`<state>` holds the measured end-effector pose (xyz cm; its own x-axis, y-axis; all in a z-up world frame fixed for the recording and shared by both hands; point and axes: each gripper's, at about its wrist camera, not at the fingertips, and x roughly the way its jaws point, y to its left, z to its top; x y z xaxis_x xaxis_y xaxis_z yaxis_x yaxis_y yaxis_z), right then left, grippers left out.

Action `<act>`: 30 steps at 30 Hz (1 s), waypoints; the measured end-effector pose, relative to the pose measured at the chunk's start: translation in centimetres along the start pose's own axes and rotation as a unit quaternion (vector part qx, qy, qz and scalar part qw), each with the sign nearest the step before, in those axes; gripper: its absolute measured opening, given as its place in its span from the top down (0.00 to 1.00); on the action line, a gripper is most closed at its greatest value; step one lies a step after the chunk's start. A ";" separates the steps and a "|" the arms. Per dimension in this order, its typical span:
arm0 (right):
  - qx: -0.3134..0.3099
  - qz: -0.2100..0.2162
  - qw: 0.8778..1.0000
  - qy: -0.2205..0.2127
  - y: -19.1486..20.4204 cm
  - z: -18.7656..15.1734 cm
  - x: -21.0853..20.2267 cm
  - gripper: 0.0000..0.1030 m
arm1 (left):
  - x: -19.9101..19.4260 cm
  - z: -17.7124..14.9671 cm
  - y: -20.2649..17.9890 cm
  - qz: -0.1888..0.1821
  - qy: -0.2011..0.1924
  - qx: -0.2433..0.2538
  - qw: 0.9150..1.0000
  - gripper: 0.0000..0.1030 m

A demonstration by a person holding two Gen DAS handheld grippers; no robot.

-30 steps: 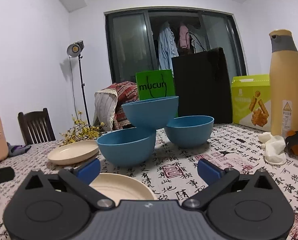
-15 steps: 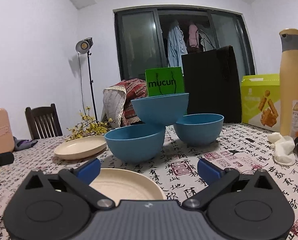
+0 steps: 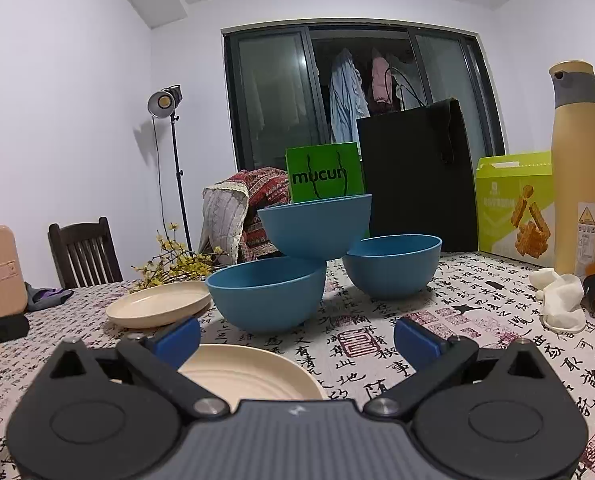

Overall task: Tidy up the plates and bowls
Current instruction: 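Move both grippers back toward the cream plate beside the yellow flowers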

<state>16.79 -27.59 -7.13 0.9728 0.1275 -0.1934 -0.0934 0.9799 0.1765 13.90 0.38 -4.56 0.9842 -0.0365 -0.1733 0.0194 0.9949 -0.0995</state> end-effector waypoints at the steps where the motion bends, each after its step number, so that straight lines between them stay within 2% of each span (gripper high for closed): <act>1: -0.001 0.000 1.000 0.000 0.0 0.0 0.0 0.00 | -0.2 0.0 0.0 0.001 -0.004 0.001 1.000 0.00; 9: -0.008 -0.008 1.000 -0.003 0.3 0.0 -0.1 0.00 | -1.0 -0.1 -1.0 0.004 -0.032 0.026 0.999 0.00; 17: -0.032 -0.016 0.999 -0.015 1.0 -0.1 -0.5 0.00 | -0.9 -0.1 -0.8 0.006 -0.028 0.027 0.999 0.00; 24: -0.035 -0.013 0.999 -0.003 1.1 0.1 -0.1 0.00 | -0.4 -0.1 -0.7 -0.001 -0.011 0.026 1.000 0.00; 30: -0.051 -0.015 0.999 -0.004 1.5 -0.1 -0.2 0.00 | -0.9 -0.1 -0.6 0.008 -0.022 0.018 1.000 0.00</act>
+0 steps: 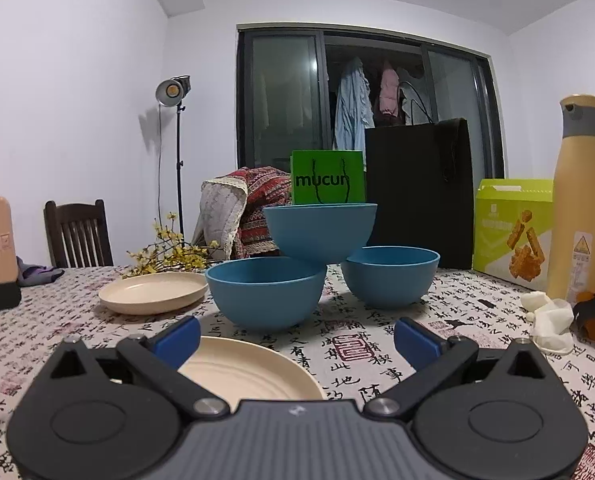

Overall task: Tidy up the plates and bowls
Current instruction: 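Move both grippers back toward the cream plate beside the yellow flowers, then position the left gripper at the plate rim while the right gripper reaches the same plate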

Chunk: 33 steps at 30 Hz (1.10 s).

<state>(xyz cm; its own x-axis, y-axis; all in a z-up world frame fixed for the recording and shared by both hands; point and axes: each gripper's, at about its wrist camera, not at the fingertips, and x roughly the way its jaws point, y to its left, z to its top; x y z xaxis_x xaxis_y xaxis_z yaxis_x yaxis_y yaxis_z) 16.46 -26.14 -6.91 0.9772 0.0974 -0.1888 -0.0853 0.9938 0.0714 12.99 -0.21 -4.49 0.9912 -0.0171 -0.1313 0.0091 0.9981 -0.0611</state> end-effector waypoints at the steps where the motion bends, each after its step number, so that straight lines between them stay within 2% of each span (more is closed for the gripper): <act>1: -0.001 -0.002 1.000 -0.001 0.0 0.0 0.0 0.00 | 0.0 0.0 0.0 0.001 -0.001 -0.002 1.000 0.00; 7: -0.008 -0.011 1.000 -0.007 0.3 -0.1 -0.2 0.00 | 0.0 0.1 0.1 -0.010 -0.001 -0.003 1.000 0.00; 14: -0.045 -0.021 0.999 0.010 1.8 0.3 -0.2 0.00 | 0.3 0.1 0.3 -0.003 0.010 -0.006 1.000 0.00; 17: -0.034 0.021 0.999 0.028 2.6 1.4 -0.2 0.00 | 0.5 1.0 0.9 -0.021 0.031 -0.012 0.999 0.00; 23: -0.019 0.095 0.994 0.047 5.4 5.6 0.7 0.00 | -0.4 5.0 3.1 -0.031 0.016 -0.041 0.999 0.00; 25: -0.009 0.115 0.992 0.059 6.4 7.2 1.5 0.00 | -0.3 6.2 3.9 -0.030 0.023 -0.045 0.998 0.00; 29: 0.009 0.138 0.987 0.075 8.5 10.2 3.6 0.00 | 1.1 8.3 5.9 -0.020 0.054 -0.061 0.996 0.00; 33: 0.016 0.140 0.986 0.088 9.9 12.7 5.8 0.00 | 3.4 10.3 8.4 -0.015 0.086 -0.093 0.992 0.00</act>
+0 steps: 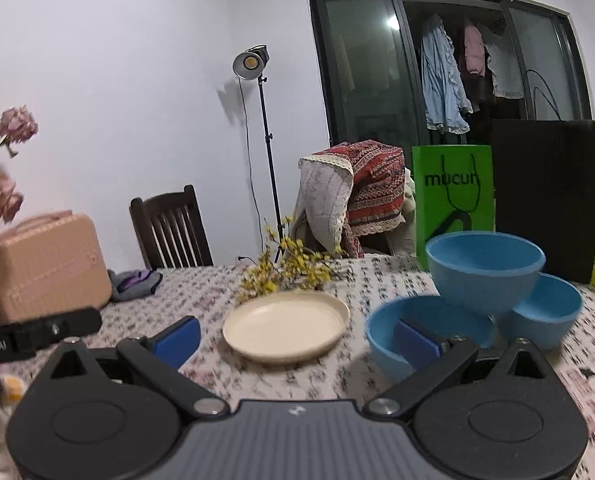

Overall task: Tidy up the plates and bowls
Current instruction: 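Position the left gripper at the plate rim while the right gripper reaches the same plate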

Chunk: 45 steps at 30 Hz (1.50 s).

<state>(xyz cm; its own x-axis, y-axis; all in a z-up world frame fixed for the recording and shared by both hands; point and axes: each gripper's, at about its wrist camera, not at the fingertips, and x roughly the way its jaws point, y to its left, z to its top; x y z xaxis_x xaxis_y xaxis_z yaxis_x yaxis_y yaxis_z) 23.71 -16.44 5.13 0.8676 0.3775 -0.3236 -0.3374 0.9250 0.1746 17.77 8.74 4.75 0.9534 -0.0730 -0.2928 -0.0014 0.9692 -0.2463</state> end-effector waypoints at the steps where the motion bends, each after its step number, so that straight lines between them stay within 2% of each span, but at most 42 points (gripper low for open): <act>1: 0.005 0.001 1.000 0.009 0.2 0.8 0.7 0.00 | 0.5 0.7 0.4 -0.002 0.005 -0.009 1.000 0.00; 7: 0.051 0.006 0.998 0.039 0.2 4.7 4.7 0.00 | 3.9 4.3 2.4 0.022 0.037 -0.049 0.998 0.00; 10: 0.066 -0.006 0.996 0.057 0.0 6.2 6.8 0.00 | 5.8 5.9 3.0 0.036 0.052 -0.075 0.995 0.00; 13: 0.090 -0.013 0.993 0.080 -0.4 7.4 9.1 0.00 | 7.5 6.7 3.8 0.079 0.059 -0.106 0.990 0.00; 18: 0.084 -0.042 0.990 0.105 -0.6 8.3 13.0 0.00 | 10.6 7.7 5.1 0.090 0.082 -0.153 0.981 0.00; 22: 0.089 -0.057 0.987 0.119 -1.0 8.4 15.7 0.00 | 13.0 8.2 5.3 0.103 0.093 -0.165 0.976 0.00; 30: 0.083 -0.090 0.981 0.152 -1.5 7.8 20.8 0.02 | 18.0 7.3 6.8 0.099 0.126 -0.234 0.959 0.00; 37: 0.066 -0.109 0.977 0.171 -1.3 7.0 24.4 0.05 | 21.0 5.6 7.1 0.096 0.137 -0.229 0.959 0.00; 39: 0.062 -0.114 0.976 0.177 -1.3 6.7 25.5 0.06 | 21.7 4.6 7.3 0.108 0.139 -0.225 0.958 0.00; 42: 0.056 -0.121 0.973 0.189 -1.4 6.0 27.0 0.14 | 23.4 3.3 7.5 0.110 0.159 -0.211 0.958 0.00; 45: 0.016 -0.142 0.971 0.192 -0.7 5.0 28.2 0.16 | 24.5 2.4 7.7 0.102 0.170 -0.198 0.960 0.00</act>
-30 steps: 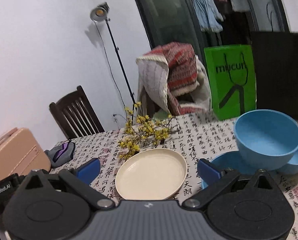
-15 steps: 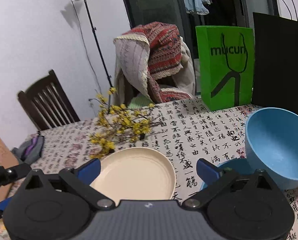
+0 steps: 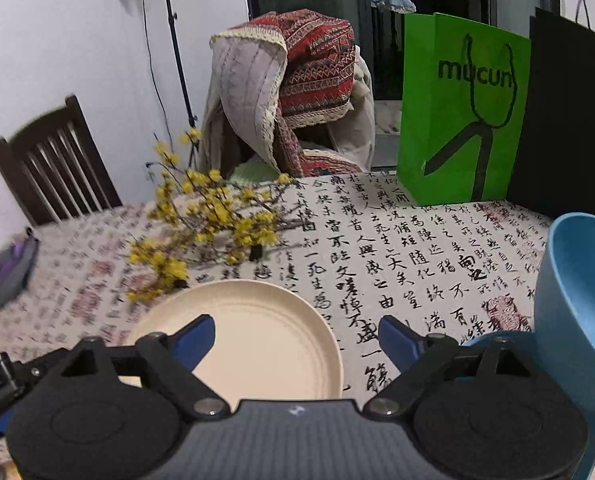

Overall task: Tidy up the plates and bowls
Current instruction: 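Position the left gripper at the plate rim while the right gripper reaches the same plate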

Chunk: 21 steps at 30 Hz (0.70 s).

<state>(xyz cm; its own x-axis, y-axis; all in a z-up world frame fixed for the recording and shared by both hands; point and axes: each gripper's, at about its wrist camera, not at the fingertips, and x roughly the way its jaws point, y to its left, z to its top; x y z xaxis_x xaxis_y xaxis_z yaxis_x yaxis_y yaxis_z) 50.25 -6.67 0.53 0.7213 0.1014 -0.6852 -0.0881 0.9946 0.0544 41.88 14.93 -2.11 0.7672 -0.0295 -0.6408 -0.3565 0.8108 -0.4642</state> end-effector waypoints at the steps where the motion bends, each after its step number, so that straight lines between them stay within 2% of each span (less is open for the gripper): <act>1: -0.015 -0.009 1.000 -0.001 0.4 -0.2 0.3 0.21 | 0.4 -0.1 0.1 0.000 0.003 0.003 1.000 0.01; 3: -0.032 -0.017 0.999 0.005 0.8 -0.4 1.1 0.28 | 0.7 -0.2 0.1 -0.005 0.005 0.006 1.000 0.01; 10: -0.040 -0.032 0.998 0.026 1.2 -0.8 3.1 0.45 | 1.0 -0.9 -0.8 -0.009 -0.004 0.034 0.999 0.03; 14: -0.033 -0.044 0.998 0.037 0.8 -1.1 4.1 0.49 | 1.7 -1.4 -1.0 -0.002 -0.006 0.050 0.999 0.08; 17: -0.033 -0.049 0.997 0.043 0.7 -1.4 4.8 0.52 | 2.2 -1.7 -1.1 -0.010 0.001 0.054 0.998 0.13; 21: -0.030 -0.054 0.997 0.047 0.7 -1.5 5.4 0.56 | 2.3 -2.0 -1.3 -0.013 -0.003 0.061 0.998 0.13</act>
<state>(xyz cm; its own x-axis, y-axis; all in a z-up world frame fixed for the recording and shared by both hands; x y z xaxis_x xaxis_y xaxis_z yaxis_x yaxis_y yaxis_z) 53.06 -5.48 -4.21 0.6620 -0.0107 -0.7494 -0.0574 0.9962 -0.0649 43.06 12.68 -4.22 0.7781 -0.0480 -0.6263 -0.2692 0.8754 -0.4016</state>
